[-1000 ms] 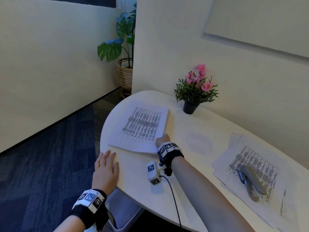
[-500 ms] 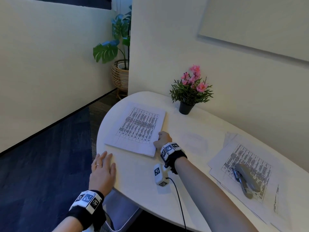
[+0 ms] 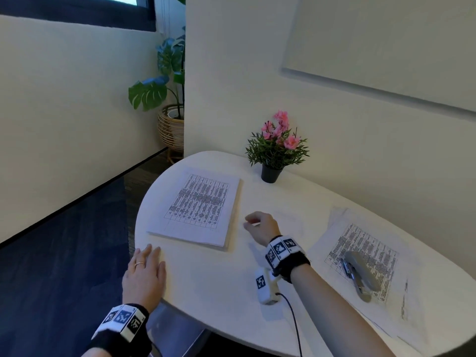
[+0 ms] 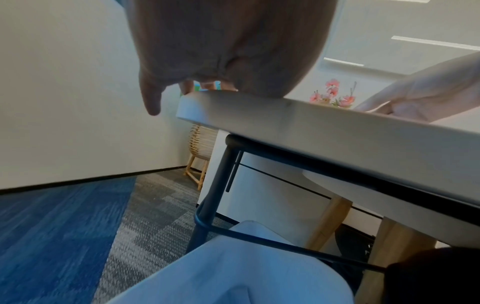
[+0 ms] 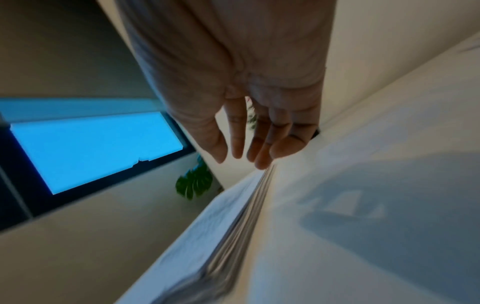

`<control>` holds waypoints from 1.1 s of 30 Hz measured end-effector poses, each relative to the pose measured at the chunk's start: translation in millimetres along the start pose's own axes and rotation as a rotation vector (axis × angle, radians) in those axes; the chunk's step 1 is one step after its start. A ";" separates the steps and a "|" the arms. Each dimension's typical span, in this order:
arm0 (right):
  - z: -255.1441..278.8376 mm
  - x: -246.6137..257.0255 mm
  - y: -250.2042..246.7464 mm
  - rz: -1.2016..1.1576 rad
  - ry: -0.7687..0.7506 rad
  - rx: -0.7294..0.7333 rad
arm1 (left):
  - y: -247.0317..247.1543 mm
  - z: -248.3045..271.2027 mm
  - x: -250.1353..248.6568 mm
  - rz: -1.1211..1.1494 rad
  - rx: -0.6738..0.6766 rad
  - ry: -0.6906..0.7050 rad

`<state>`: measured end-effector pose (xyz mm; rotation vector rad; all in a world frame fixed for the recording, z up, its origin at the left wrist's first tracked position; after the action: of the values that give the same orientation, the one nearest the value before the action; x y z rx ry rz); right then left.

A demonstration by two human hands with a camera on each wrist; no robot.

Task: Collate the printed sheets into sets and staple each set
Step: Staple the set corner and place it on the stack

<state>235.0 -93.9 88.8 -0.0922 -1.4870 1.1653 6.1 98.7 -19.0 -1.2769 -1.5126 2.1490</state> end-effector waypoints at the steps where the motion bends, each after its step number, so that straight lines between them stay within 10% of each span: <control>1: 12.2 -10.8 -12.8 -0.023 0.003 -0.038 | 0.8 0.1 -1.5 -0.034 -0.017 0.004; 12: 150.3 -164.0 -132.3 -0.068 0.316 -0.612 | 17.4 13.4 -26.9 -0.111 -0.087 0.180; 24: 128.4 -174.5 -109.6 0.264 0.519 -0.262 | 22.1 7.9 -17.8 -0.092 -0.073 0.152; 33: 131.1 -150.9 -93.6 -0.026 0.387 -0.214 | 23.4 7.4 -14.8 -0.042 -0.069 0.152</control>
<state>229.0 -313.8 70.3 -0.4197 -1.2570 0.9025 16.2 74.4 -30.4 -1.3839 -1.5482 1.9414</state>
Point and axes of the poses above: each hand's wrist, its own z-axis away from the middle knuckle, its own y-axis out of the palm, x = y × z, the point moved 2 cm from there along -z, towards the middle knuckle, and after that the axes turned 10 degrees about x, right-handed, at the moved point
